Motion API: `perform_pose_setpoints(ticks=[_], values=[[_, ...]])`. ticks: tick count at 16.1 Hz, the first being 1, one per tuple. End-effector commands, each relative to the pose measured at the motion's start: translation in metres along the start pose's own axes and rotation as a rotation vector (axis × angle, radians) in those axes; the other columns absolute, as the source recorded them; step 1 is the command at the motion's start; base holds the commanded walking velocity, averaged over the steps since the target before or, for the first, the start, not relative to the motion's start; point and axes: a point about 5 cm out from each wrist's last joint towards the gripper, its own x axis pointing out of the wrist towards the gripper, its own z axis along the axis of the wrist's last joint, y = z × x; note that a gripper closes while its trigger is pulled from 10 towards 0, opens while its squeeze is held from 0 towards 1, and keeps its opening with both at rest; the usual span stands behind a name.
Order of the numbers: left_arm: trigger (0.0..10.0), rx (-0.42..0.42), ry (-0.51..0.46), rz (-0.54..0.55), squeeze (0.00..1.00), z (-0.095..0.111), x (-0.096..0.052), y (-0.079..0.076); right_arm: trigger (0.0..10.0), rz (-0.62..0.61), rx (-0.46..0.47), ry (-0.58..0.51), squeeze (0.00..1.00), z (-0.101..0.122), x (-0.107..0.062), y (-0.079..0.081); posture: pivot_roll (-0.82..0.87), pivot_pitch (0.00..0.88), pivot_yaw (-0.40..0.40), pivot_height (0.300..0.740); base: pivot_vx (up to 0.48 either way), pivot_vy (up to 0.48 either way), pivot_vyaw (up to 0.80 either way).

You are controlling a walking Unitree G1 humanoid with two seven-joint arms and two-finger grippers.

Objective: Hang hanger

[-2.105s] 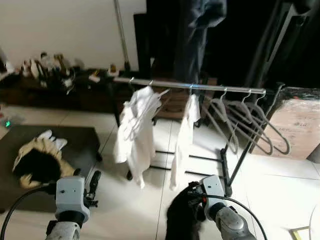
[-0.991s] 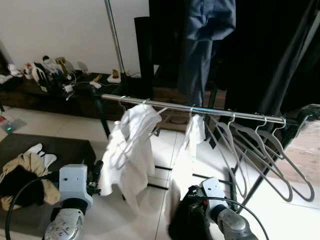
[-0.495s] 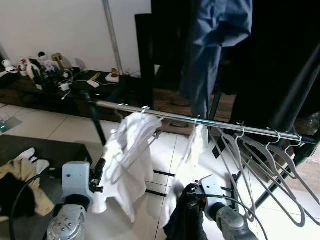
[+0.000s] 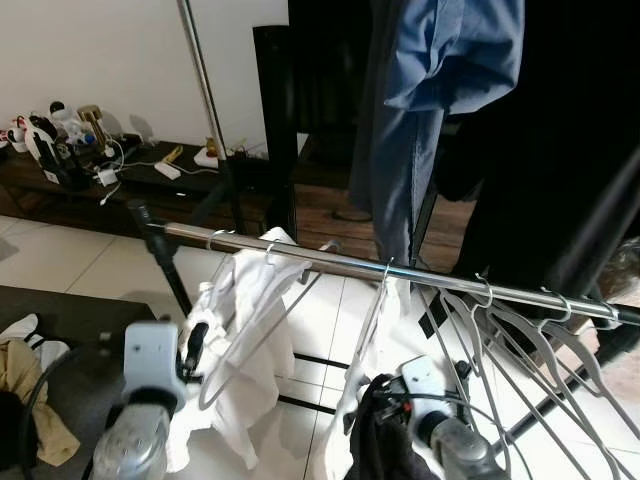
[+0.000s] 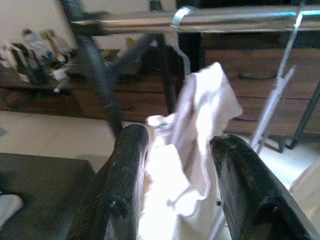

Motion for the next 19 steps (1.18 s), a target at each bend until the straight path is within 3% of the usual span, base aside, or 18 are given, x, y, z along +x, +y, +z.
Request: perform_pose_setpoints(ticks=[1, 2, 3, 4, 7, 10, 11, 12, 15, 19], values=[[10.0, -0.044, 0.061, -0.023, 0.00, -0.008, 0.006, -0.002, 10.0, -0.026, 0.011, 0.010, 0.00, -0.005, -0.003, -0.008, 0.10, 0.119, -0.020, 0.740, 0.000, 0.000, 0.00], [10.0, -0.059, 0.086, -0.050, 0.00, -0.010, 0.015, -0.002, 10.0, -0.030, 0.012, 0.018, 0.00, -0.008, -0.004, -0.011, 0.10, 0.125, -0.022, 0.740, 0.000, 0.000, 0.00], [10.0, -0.078, 0.118, -0.102, 0.47, -0.016, 0.028, -0.004, 10.0, -0.037, 0.014, 0.031, 0.00, -0.013, -0.005, -0.013, 0.10, 0.127, -0.021, 0.740, 0.000, 0.000, 0.00], [10.0, -0.083, 0.119, -0.108, 1.00, -0.016, 0.030, -0.004, 10.0, -0.037, 0.014, 0.031, 0.00, -0.013, -0.005, -0.013, 0.09, 0.130, -0.023, 0.740, 0.000, 0.000, 0.00], [10.0, -0.056, 0.117, -0.129, 1.00, -0.013, 0.059, -0.004, 10.0, -0.041, 0.017, 0.035, 0.00, -0.014, -0.006, -0.015, 0.08, 0.146, -0.026, 0.740, 0.000, 0.000, 0.00], [10.0, -0.117, 0.165, -0.204, 1.00, -0.011, 0.086, -0.014, 10.0, -0.038, 0.017, 0.027, 0.00, -0.015, -0.005, -0.014, 0.06, 0.169, -0.028, 0.740, 0.000, 0.000, 0.00], [10.0, -0.127, 0.165, -0.266, 0.21, -0.006, 0.094, -0.020, 10.0, -0.039, 0.015, 0.018, 0.00, -0.015, -0.007, -0.013, 0.05, 0.189, -0.027, 0.740, 0.000, 0.000, 0.00], [10.0, -0.122, 0.168, -0.305, 0.00, -0.003, 0.097, -0.024, 10.0, -0.038, 0.014, 0.012, 0.00, -0.015, -0.008, -0.012, 0.04, 0.202, -0.026, 0.740, 0.000, 0.000, 0.00], [10.0, -0.083, 0.213, -0.402, 0.00, -0.001, 0.104, -0.031, 10.0, -0.031, 0.013, -0.007, 0.00, -0.017, -0.012, -0.008, 0.04, 0.233, -0.022, 0.740, 0.000, 0.000, 0.00], [10.0, -0.068, 0.206, -0.343, 0.00, 0.007, 0.115, -0.027, 10.0, -0.044, 0.017, -0.039, 0.00, -0.017, -0.020, -0.008, 0.02, 0.274, -0.014, 0.740, 0.000, 0.000, 0.00]])
